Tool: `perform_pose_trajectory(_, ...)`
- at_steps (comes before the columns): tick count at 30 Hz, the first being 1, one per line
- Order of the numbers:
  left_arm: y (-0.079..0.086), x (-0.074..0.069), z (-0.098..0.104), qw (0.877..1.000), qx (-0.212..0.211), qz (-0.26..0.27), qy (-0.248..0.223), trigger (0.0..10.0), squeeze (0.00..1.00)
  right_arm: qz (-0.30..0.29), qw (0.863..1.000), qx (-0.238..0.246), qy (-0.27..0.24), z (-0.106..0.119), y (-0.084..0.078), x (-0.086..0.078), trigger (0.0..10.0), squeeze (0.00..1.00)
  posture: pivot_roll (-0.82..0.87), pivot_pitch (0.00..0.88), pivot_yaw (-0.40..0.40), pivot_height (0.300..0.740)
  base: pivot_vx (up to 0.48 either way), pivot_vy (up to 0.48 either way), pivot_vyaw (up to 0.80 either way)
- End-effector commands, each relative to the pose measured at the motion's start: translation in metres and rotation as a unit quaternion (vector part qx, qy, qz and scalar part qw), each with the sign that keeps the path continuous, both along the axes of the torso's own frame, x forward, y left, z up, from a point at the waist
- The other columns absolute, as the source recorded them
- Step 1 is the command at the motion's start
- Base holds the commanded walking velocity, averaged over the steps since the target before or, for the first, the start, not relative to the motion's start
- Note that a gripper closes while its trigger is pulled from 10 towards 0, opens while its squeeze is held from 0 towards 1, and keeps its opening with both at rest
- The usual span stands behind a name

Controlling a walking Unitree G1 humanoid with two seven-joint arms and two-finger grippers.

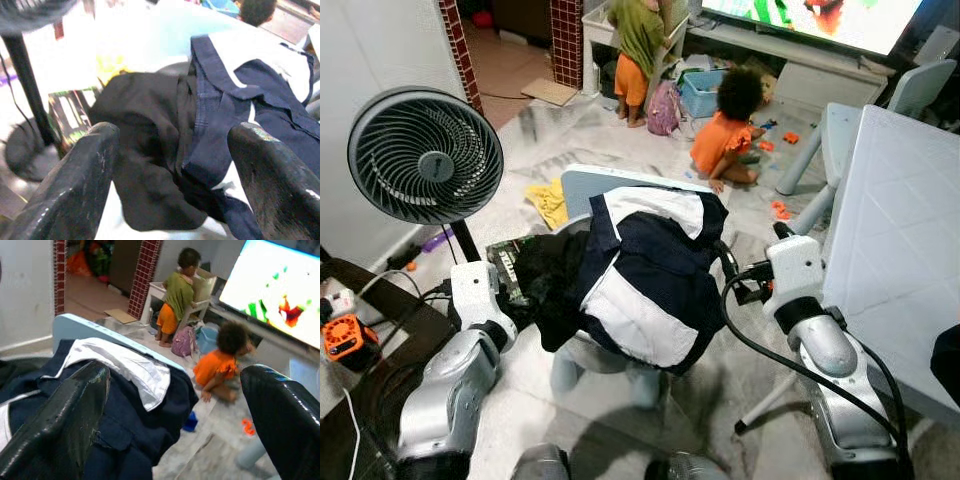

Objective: Hang hanger

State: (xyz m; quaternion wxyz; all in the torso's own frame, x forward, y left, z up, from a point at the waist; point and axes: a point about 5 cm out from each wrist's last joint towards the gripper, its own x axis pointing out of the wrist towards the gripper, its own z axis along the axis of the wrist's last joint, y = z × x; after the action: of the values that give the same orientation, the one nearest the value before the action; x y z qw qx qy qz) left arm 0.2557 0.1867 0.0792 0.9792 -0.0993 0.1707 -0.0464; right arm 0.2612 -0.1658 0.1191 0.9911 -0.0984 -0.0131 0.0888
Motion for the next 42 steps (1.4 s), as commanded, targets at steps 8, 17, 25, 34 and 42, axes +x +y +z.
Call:
perform_pose_trajectory(8,-0.003,0.005,0.024,0.992,0.099,-0.045,-0.057,10.0,0.0,-0.047,0.998,0.032,-0.007,-0.005,0.005,-0.002,10.0,0.0,0.05,0.0,0.051,0.74,0.0,0.0,0.0)
perform_pose_trajectory(17,-0.015,0.012,0.025,0.992,0.098,-0.046,-0.069,10.0,0.0,-0.055,0.998,0.024,-0.011,-0.003,-0.004,-0.001,10.0,0.0,0.03,0.0,0.04,0.74,0.0,-0.136,0.0)
perform_pose_trajectory(25,-0.02,0.008,0.022,0.993,0.088,-0.039,-0.067,10.0,0.0,-0.047,0.999,0.008,-0.017,0.002,-0.009,0.004,10.0,0.0,0.02,0.0,0.011,0.74,0.0,-0.398,0.0)
perform_pose_trajectory(34,-0.015,0.01,0.023,0.993,0.08,0.002,-0.082,10.0,0.0,-0.031,0.999,0.006,-0.01,0.0,-0.006,0.0,10.0,0.0,0.01,0.006,-0.013,0.74,0.0,-0.16,0.0)
perform_pose_trajectory(42,-0.002,0.009,0.024,0.981,0.147,0.063,-0.106,10.0,0.0,-0.008,1.0,-0.005,-0.017,0.003,-0.002,-0.002,10.0,0.0,0.01,0.008,-0.024,0.74,0.0,0.0,0.09)
